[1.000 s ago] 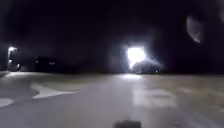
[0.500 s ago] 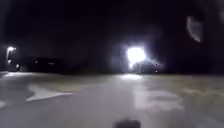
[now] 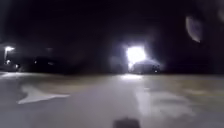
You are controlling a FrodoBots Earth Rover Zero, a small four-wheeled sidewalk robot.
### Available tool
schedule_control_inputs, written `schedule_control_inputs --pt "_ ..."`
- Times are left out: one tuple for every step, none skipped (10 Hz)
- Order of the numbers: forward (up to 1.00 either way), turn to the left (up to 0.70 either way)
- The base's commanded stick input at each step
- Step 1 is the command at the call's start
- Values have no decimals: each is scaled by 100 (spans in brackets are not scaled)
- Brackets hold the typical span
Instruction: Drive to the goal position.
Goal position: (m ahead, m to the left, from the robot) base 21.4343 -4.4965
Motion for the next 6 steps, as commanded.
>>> schedule_control_inputs --pt "99 0" --pt "100 0" --pt "100 0" --pt "100 0" --pt "100 0" --pt "100 -2"
